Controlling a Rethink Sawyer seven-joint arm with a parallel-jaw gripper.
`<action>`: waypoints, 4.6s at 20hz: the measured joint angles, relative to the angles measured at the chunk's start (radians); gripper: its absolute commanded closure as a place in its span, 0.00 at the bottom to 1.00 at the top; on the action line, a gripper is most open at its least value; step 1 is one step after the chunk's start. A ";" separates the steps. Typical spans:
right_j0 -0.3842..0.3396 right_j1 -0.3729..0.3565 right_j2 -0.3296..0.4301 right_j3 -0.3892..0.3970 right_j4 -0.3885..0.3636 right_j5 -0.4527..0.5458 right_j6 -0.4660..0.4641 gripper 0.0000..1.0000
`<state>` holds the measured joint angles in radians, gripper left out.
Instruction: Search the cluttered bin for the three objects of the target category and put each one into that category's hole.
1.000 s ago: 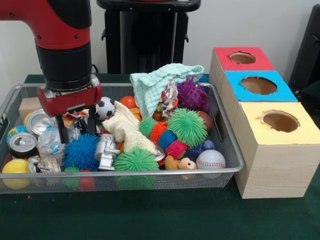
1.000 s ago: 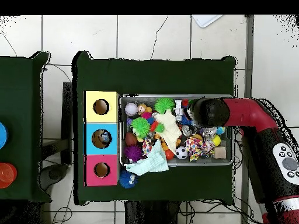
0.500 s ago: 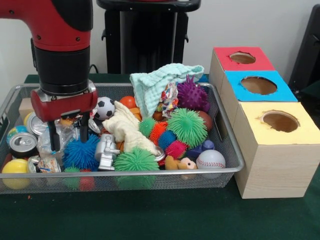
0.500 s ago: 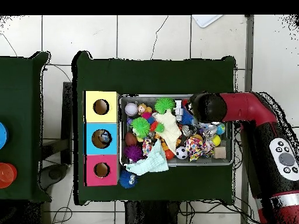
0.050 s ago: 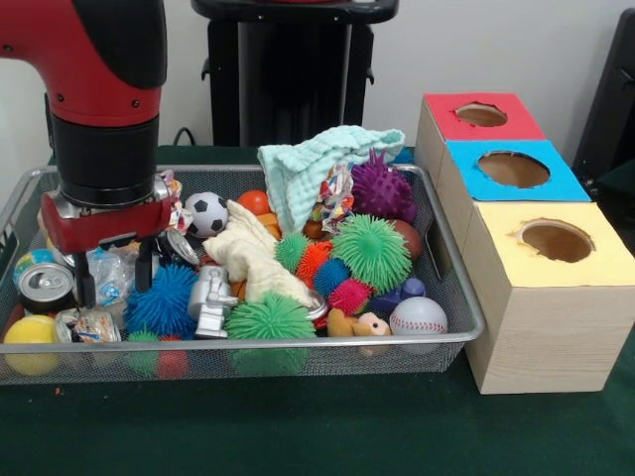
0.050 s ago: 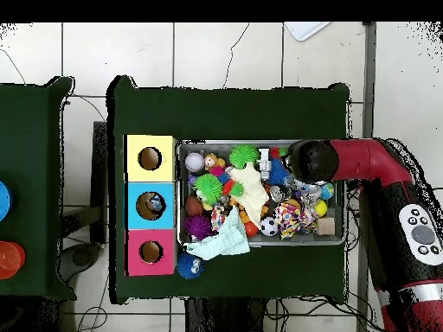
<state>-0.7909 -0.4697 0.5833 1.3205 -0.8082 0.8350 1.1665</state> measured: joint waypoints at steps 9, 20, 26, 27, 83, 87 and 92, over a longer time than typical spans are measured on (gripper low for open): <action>0.009 0.031 -0.041 -0.009 -0.029 0.042 0.000 0.00; 0.011 0.041 -0.087 -0.009 -0.031 0.133 0.000 0.00; 0.013 0.039 -0.106 -0.010 -0.031 0.143 0.000 0.00; 0.014 0.039 -0.106 -0.010 -0.031 0.143 0.000 0.00; 0.148 -0.026 -0.326 0.021 -0.030 0.323 0.000 1.00; 0.148 -0.038 -0.333 0.033 -0.030 0.323 0.000 1.00; 0.147 -0.076 -0.350 0.077 -0.028 0.323 0.000 0.00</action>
<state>-0.6439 -0.5459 0.2331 1.3976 -0.8364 1.1584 1.1665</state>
